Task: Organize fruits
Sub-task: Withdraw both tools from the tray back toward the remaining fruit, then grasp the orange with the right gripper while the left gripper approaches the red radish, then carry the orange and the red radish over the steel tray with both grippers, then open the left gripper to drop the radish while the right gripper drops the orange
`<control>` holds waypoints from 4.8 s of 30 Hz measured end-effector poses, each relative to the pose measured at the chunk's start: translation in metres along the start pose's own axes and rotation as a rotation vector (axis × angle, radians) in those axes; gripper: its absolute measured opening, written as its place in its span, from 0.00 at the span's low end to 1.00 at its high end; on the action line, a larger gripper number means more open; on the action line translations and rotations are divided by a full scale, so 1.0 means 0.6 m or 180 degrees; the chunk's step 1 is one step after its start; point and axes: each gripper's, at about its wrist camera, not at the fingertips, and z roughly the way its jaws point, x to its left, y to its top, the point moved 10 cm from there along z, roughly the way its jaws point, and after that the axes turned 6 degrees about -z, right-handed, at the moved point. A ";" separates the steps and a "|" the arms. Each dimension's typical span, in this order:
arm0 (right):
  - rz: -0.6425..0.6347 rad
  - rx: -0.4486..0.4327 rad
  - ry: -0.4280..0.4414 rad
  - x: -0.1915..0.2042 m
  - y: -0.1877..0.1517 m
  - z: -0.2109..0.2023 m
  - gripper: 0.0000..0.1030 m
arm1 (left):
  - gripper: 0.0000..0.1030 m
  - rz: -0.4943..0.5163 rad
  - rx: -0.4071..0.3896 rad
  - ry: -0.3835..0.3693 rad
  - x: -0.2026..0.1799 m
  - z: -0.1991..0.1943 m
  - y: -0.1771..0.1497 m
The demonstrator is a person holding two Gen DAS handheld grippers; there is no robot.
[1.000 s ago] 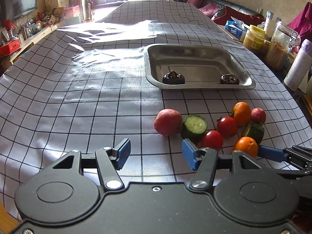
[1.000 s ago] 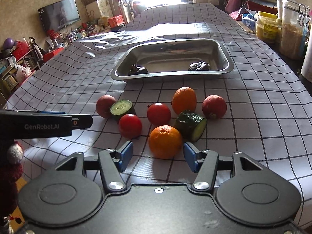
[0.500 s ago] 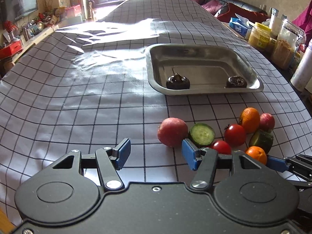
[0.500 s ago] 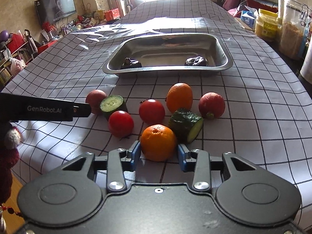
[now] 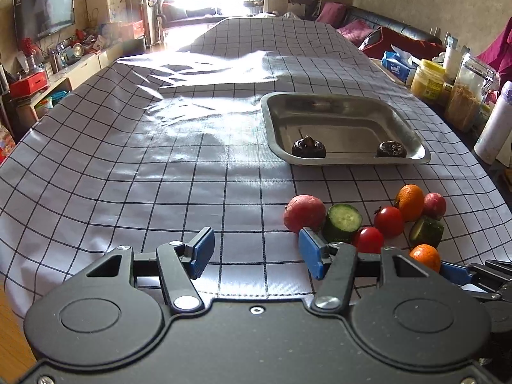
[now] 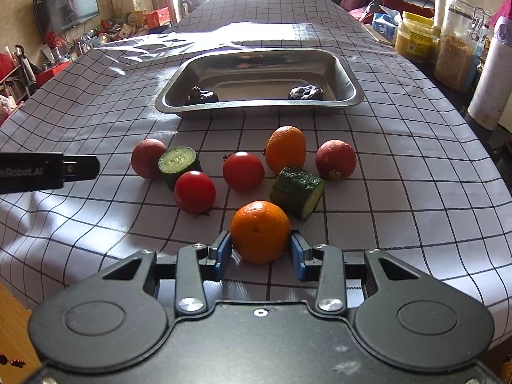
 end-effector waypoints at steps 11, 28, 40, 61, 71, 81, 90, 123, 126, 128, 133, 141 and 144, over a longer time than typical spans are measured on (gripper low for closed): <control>0.0041 0.0081 0.0005 -0.002 -0.002 0.000 0.38 | 0.60 -0.0003 0.0029 -0.0109 0.012 0.012 0.007; 0.0079 0.0244 0.0442 -0.019 0.010 0.011 0.38 | 0.66 0.0376 0.0216 -0.0075 -0.036 0.087 0.009; 0.0092 0.0176 0.0593 -0.047 0.039 -0.012 0.38 | 0.64 0.0458 0.0275 -0.0162 -0.066 0.108 0.026; 0.0366 0.0064 0.0550 -0.088 0.175 0.058 0.38 | 0.70 0.0429 0.0986 -0.0841 -0.042 0.134 0.022; 0.0499 -0.0006 0.0645 -0.094 0.183 0.064 0.38 | 0.69 0.0303 0.0890 -0.0536 -0.019 0.107 0.025; 0.0319 0.0059 0.0737 -0.087 0.156 0.044 0.38 | 0.62 0.0250 0.0771 -0.0478 -0.071 0.134 0.010; 0.0212 0.0075 0.0766 -0.082 0.130 0.020 0.38 | 0.45 0.0185 0.0682 -0.0668 -0.089 0.140 0.017; 0.0367 -0.0362 0.0395 -0.095 0.296 0.089 0.38 | 0.45 -0.0313 0.0034 -0.0031 -0.099 0.195 0.226; 0.0414 -0.0331 0.0385 -0.099 0.296 0.107 0.38 | 0.45 -0.0315 0.0072 -0.0010 -0.097 0.211 0.219; 0.0435 -0.0301 0.0370 -0.102 0.292 0.118 0.38 | 0.45 -0.0284 0.0080 -0.0016 -0.096 0.214 0.212; 0.0396 -0.0247 0.0366 -0.100 0.280 0.137 0.38 | 0.45 -0.0298 0.0134 -0.0034 -0.093 0.225 0.201; 0.0432 -0.0214 0.0263 -0.113 0.272 0.150 0.38 | 0.45 -0.0233 0.0128 0.0061 -0.095 0.236 0.196; 0.0443 -0.0251 0.0257 -0.115 0.274 0.146 0.40 | 0.46 -0.0231 0.0120 0.0050 -0.096 0.236 0.196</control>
